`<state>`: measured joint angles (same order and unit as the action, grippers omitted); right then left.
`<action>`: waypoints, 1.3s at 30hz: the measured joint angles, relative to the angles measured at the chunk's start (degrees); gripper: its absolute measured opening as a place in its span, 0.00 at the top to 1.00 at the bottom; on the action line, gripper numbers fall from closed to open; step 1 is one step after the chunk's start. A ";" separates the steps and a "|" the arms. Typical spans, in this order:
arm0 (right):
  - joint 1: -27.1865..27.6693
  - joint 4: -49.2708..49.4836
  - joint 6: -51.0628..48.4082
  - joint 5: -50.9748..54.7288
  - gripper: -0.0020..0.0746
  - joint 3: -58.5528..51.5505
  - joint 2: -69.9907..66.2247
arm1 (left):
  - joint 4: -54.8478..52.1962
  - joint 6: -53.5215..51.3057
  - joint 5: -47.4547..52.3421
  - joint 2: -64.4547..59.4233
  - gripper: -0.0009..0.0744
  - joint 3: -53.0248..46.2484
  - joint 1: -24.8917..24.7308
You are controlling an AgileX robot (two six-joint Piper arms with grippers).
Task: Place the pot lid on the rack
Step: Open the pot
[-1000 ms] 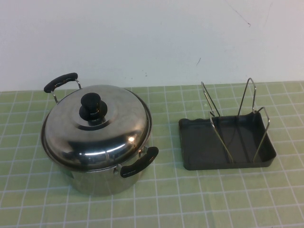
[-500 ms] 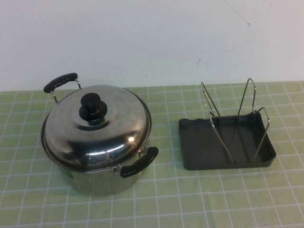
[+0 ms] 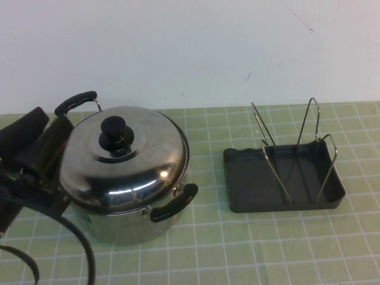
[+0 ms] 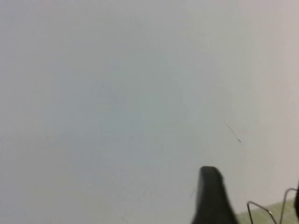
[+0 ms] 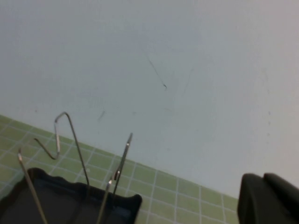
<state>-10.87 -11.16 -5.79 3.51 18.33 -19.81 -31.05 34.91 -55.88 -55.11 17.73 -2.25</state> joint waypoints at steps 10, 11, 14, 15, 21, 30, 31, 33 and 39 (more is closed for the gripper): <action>-11.18 0.00 0.00 -0.30 0.98 0.00 0.00 | -3.73 4.37 -1.21 -17.48 0.16 4.73 0.00; -11.97 -0.10 0.00 -0.30 0.98 0.00 0.00 | -3.98 4.49 -0.41 -18.73 0.15 5.67 0.00; -13.47 -0.10 0.00 -0.30 0.98 0.00 0.00 | -6.72 4.59 2.19 -21.81 0.15 8.36 0.00; -13.60 -0.10 0.00 -0.30 0.98 0.00 0.00 | -7.95 4.59 3.11 -22.75 0.15 9.25 0.00; -13.78 -0.12 0.12 -0.43 0.98 0.00 0.00 | -8.91 1.73 8.31 -27.00 0.16 13.67 -1.97; -13.78 -0.02 1.44 -1.64 0.98 0.00 0.00 | -3.35 -7.24 11.13 -31.54 0.23 17.04 -6.09; -13.78 -0.02 1.54 -1.64 0.98 0.00 0.00 | -2.56 -7.52 10.99 -31.68 0.26 17.04 -6.09; -13.78 0.03 1.89 -1.64 0.98 0.00 0.00 | -0.74 -8.07 10.68 -31.92 0.37 17.04 -6.27; -13.78 0.03 2.11 -1.64 0.98 0.00 0.00 | 0.58 -10.89 7.41 -32.33 0.55 17.08 -6.31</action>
<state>-24.64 -11.13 -3.68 1.87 18.33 -19.81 -30.47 24.02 -48.47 -87.44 34.82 -8.56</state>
